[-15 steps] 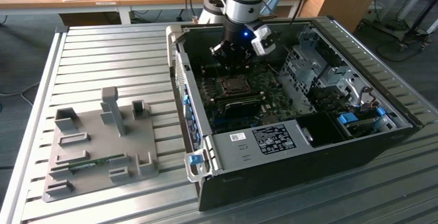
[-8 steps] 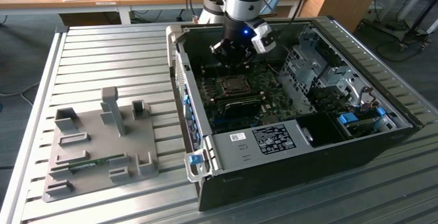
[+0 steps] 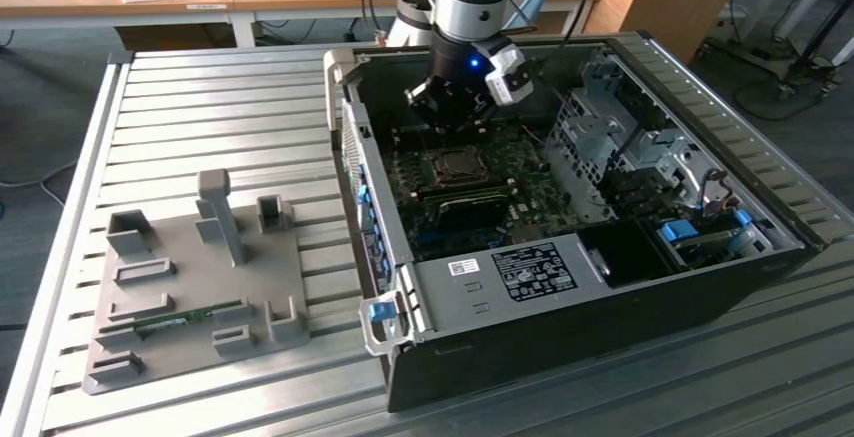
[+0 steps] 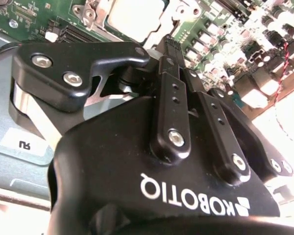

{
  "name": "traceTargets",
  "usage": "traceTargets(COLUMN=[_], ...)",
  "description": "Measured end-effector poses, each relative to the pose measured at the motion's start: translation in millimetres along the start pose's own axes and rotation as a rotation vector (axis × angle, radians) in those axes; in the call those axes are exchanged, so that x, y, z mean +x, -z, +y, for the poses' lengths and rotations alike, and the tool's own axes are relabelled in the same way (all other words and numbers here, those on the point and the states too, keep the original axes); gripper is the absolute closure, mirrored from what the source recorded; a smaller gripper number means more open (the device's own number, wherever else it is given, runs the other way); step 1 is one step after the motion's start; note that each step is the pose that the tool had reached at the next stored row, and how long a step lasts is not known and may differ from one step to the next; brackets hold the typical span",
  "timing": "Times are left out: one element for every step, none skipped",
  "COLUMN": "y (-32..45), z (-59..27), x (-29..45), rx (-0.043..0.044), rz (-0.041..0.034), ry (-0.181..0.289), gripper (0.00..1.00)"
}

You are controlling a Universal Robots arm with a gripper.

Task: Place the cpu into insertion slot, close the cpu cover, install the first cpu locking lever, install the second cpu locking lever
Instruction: 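Install the first cpu locking lever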

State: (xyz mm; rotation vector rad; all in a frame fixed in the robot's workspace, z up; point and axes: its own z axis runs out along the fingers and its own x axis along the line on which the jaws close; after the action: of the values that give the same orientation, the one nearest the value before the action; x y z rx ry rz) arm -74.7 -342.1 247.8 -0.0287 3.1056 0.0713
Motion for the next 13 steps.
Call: traceTargets(y=[0.0,0.0,0.1,0.5,1.2,1.8,2.7,3.5,4.2,4.6,4.7,4.7,4.7], z=[0.0,0.0,0.0,-0.1,0.0,0.1,0.1,0.1,0.2,0.2,0.2,0.2,0.2], x=[0.0,0.1,0.1,0.2,0.1,0.1,0.1,0.0,0.0,0.0,0.0,0.0,0.0], rx=[0.0,0.0,0.0,0.0002,0.0001,0.0,0.0,-0.0001,-0.0001,-0.0001,-0.0003,-0.0004,-0.0004], rz=[0.0,0.0,0.0,0.0001,0.0,-0.0001,0.0,-0.0001,-0.0001,-0.0001,-0.0002,-0.0003,-0.0003], ry=[0.0,0.0,0.0,0.0,0.0,0.0,0.0,0.0,0.0,0.0,0.0,0.0,0.0], gripper=[0.89,0.89,0.89,0.89,0.89,0.89,0.89,0.89,0.89,0.89,0.89,0.89,0.89])
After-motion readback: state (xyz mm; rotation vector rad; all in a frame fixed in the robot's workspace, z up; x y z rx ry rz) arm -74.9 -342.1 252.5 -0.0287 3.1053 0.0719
